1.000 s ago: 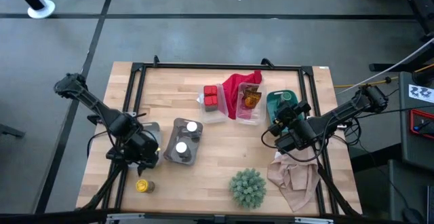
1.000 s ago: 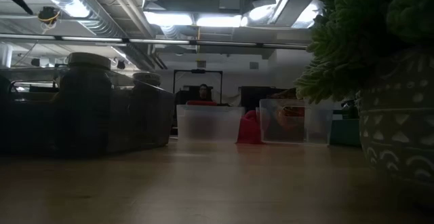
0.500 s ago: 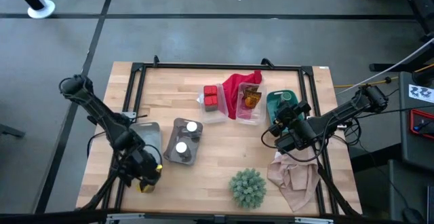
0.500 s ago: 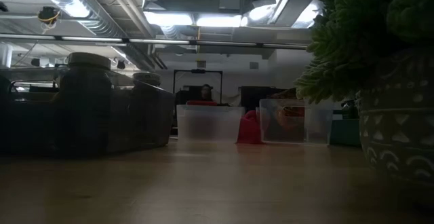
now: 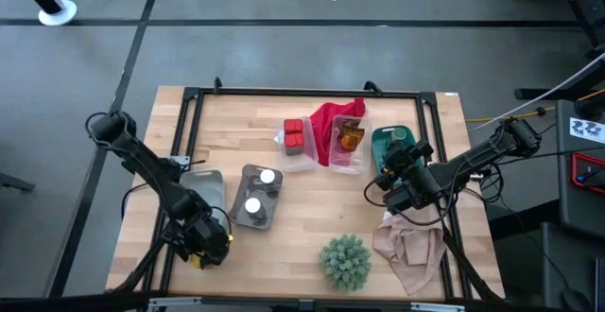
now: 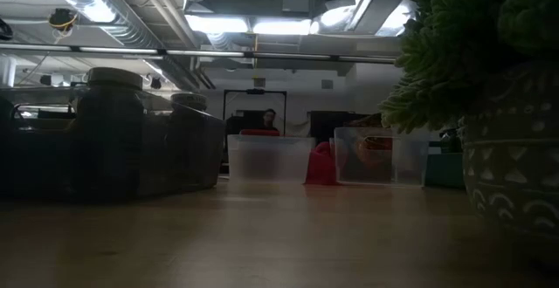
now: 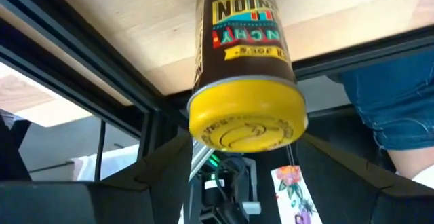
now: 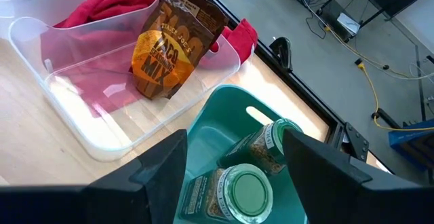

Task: Sort spices by type
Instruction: Put the yellow seasoning bottle into the gray bin

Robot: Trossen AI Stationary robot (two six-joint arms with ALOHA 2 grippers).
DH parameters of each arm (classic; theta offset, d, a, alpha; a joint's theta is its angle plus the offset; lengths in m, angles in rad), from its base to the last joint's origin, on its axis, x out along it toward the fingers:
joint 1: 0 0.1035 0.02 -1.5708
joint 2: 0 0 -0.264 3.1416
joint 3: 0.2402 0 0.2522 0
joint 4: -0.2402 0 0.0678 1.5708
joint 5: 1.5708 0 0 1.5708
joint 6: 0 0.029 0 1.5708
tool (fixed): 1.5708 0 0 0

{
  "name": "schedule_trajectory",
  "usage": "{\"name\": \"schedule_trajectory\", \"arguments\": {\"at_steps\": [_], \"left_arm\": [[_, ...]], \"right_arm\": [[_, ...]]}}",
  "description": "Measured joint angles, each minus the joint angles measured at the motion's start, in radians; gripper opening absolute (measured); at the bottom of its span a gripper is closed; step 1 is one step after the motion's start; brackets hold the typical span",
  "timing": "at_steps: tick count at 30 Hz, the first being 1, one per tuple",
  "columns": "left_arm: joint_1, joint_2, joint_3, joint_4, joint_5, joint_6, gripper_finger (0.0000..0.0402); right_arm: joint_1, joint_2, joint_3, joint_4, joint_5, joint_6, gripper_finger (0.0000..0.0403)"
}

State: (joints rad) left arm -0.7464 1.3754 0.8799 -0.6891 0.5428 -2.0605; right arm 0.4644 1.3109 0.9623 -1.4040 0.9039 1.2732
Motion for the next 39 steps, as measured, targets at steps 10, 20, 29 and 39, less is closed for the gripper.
{"name": "schedule_trajectory", "arguments": {"at_steps": [10, 20, 29, 39], "left_arm": [[0.0, 0.016, 0.0, -0.002, -0.073, -0.001, 0.0253], [0.0, 0.023, -0.002, -0.011, -0.125, -0.008, 0.0253], [-0.002, 0.087, -0.003, -0.008, -0.127, 0.025, 0.0253], [-0.002, 0.094, -0.003, -0.005, -0.128, 0.03, 0.0242]], "right_arm": [[0.0, 0.0, 0.0, 0.0, 0.0, 0.0, 0.0243], [0.0, 0.0, 0.0, 0.0, 0.0, -0.001, 0.0243], [0.0, 0.0, 0.0, 0.0, 0.0, -0.001, 0.0243], [0.0, 0.0, 0.0, 0.0, 0.0, -0.001, 0.0243]]}}
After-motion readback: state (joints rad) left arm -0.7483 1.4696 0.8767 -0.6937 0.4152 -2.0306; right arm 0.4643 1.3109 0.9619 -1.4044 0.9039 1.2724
